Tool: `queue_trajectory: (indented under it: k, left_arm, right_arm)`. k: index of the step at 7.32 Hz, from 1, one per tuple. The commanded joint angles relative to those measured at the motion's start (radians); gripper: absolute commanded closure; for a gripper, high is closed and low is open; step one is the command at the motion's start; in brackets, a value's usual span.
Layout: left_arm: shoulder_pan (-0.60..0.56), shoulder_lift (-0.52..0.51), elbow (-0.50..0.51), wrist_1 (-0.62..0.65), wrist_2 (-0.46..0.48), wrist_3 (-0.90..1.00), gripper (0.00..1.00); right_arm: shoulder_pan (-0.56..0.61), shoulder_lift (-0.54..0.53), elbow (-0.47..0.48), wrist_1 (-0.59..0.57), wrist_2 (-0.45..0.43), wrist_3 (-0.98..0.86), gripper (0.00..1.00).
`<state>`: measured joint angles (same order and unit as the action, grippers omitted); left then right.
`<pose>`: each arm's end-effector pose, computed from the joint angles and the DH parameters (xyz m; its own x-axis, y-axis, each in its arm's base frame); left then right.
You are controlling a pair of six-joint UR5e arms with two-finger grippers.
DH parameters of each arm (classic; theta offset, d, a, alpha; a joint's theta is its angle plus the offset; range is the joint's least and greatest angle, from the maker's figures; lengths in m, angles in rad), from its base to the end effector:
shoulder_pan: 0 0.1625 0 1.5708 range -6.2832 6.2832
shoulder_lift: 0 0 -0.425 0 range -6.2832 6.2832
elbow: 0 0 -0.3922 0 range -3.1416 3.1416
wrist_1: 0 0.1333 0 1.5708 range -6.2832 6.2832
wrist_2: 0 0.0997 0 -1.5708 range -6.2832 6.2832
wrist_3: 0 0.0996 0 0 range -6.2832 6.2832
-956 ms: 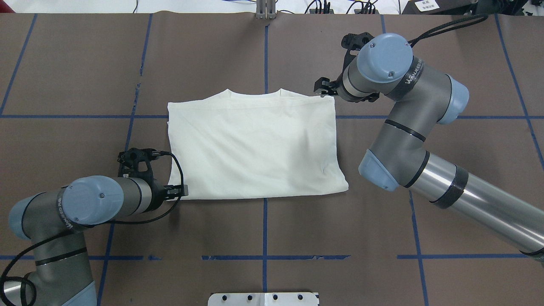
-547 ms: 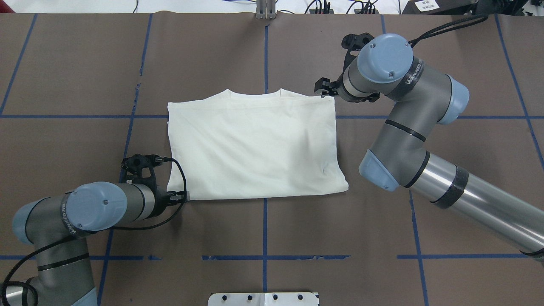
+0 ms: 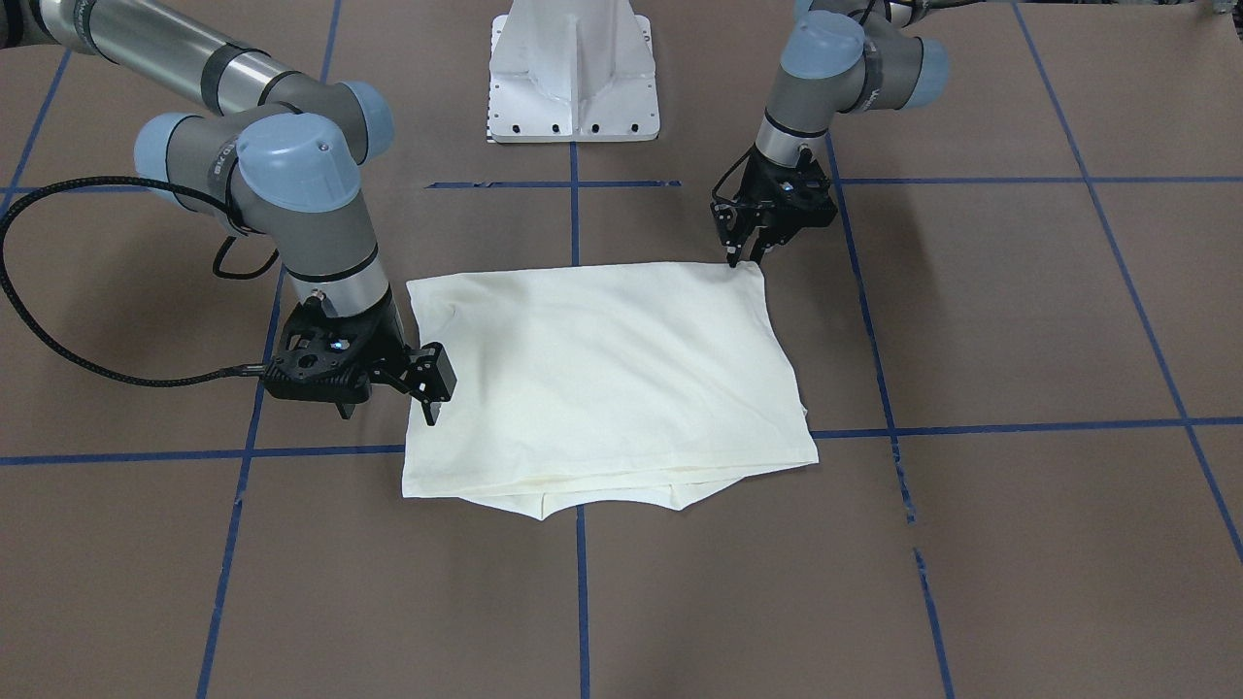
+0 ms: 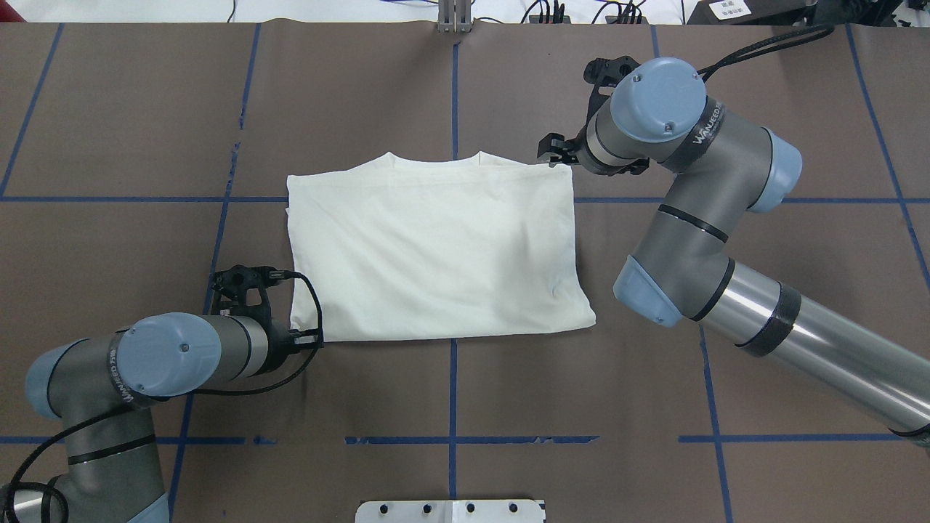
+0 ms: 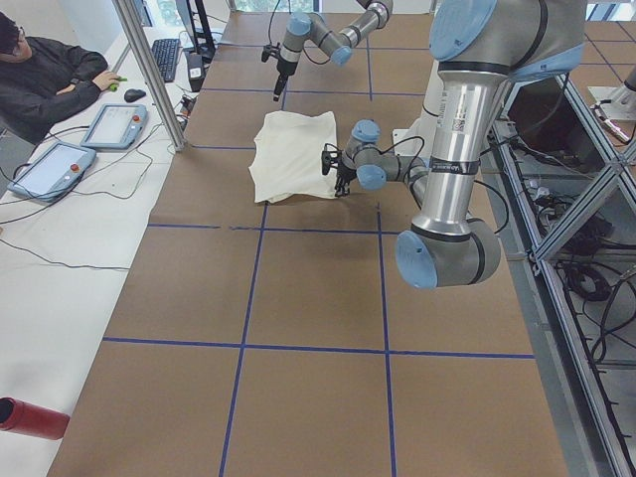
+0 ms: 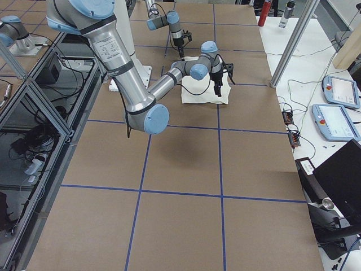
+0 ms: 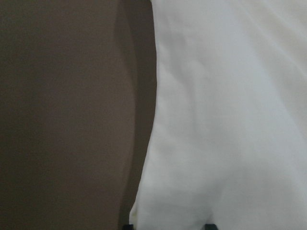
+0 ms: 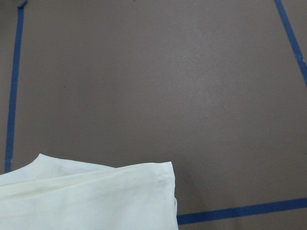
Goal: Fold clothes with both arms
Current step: 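Drag the folded shirt with the left gripper away from the robot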
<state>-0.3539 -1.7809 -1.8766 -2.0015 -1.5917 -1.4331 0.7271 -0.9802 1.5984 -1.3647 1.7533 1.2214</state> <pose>0.4881 -0.3202 0.3620 0.5884 -0.0711 -0.8054 0.2522 0.9626 0.0993 -0.4433 -0.5486 0.2815 0.6664 0.1423 0.7319 -0.3470 0.9280 0.1355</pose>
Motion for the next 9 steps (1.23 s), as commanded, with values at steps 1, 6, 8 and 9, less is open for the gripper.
queue_trajectory:
  k: [1,6,8,9]
  left_arm:
    - [-0.013,-0.003,-0.002,0.004,0.001,0.013,1.0]
    - [-0.322,-0.015,0.176,-0.037,-0.001,0.397,1.0]
    - [-0.454,-0.224,0.451,-0.069,-0.001,0.532,1.0]
    - [-0.491,-0.346,0.64,-0.139,-0.001,0.548,1.0]
  right_arm:
    - [-0.002,0.0,0.0,0.001,0.0,0.003,0.0]
    - [-0.002,0.0,0.0,-0.001,0.0,0.007,0.0]
    - [-0.002,0.003,0.002,0.001,-0.002,0.012,0.0]
    - [-0.002,0.003,0.014,0.001,0.0,0.021,0.0]
